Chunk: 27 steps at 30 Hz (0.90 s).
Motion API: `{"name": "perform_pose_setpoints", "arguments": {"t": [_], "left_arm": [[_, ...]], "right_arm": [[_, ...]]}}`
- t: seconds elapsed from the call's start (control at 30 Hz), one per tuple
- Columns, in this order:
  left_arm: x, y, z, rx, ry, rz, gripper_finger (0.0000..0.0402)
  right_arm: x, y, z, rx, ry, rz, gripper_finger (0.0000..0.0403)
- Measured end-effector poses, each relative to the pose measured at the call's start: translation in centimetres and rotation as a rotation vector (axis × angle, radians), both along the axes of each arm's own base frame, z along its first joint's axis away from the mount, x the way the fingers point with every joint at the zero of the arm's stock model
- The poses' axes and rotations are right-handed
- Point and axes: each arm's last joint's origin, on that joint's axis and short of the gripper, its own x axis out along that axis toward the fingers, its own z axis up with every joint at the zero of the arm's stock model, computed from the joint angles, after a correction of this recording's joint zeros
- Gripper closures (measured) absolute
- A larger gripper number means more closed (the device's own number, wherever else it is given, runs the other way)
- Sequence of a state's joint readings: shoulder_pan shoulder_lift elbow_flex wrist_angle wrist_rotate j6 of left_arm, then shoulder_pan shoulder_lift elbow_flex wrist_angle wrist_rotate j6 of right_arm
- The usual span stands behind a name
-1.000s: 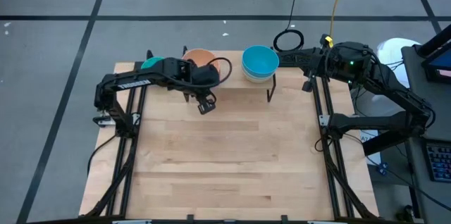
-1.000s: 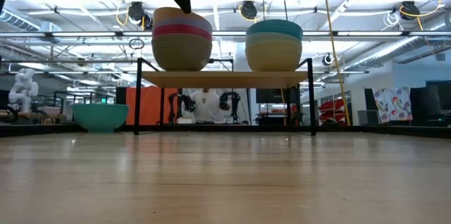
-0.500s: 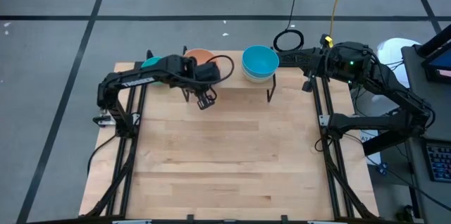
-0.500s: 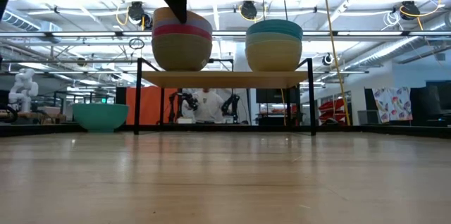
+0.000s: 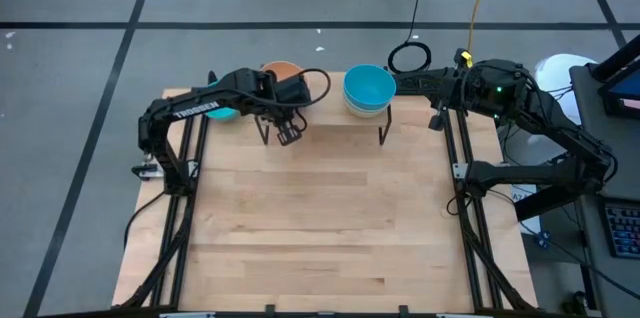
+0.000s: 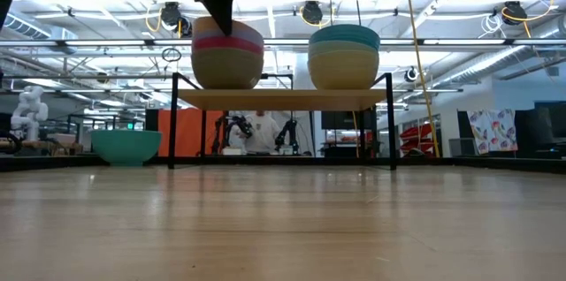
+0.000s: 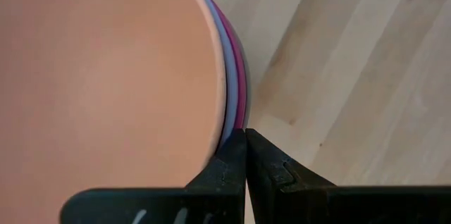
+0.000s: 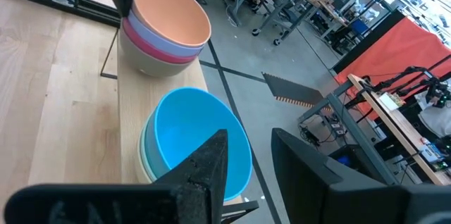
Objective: Place and stack bowls onto a shelf
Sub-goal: Stack the orange bowl on top of the purple bowl on the shelf, then stack the light blue bowl on top of the blue bowl on the shelf
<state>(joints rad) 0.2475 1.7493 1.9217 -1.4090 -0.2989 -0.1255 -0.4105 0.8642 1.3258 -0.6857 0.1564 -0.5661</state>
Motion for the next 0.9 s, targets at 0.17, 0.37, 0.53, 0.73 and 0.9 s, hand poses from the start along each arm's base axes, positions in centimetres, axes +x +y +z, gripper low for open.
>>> {"name": "perform_pose_setpoints", "arguments": {"t": [0.17, 0.37, 0.53, 0.73, 0.9], "left_arm": [[-0.1, 0.4, 0.0, 0.0, 0.0, 0.014, 0.04], [-0.3, -1.1, 0.6, -0.035, -0.031, -0.035, 0.0399], [-1.1, -3.1, 1.4, -0.055, -0.049, -0.039, 0.0399], [-3.2, -4.8, 2.1, -0.072, -0.001, 0.079, 0.0399], [-4.6, -4.8, 3.5, -0.019, -0.13, 0.281, 0.0399]], "right_arm": [[0.0, 0.0, 0.0, 0.0, 0.0, 0.0, 0.03], [0.0, 0.0, 0.0, 0.0, 0.0, 0.0, 0.03], [0.0, 0.0, 0.0, 0.001, -0.001, 0.002, 0.03], [0.0, 0.0, -0.1, 0.002, 0.011, 0.005, 0.03], [0.0, 0.0, -0.1, -0.017, 0.028, 0.013, 0.03]]}}
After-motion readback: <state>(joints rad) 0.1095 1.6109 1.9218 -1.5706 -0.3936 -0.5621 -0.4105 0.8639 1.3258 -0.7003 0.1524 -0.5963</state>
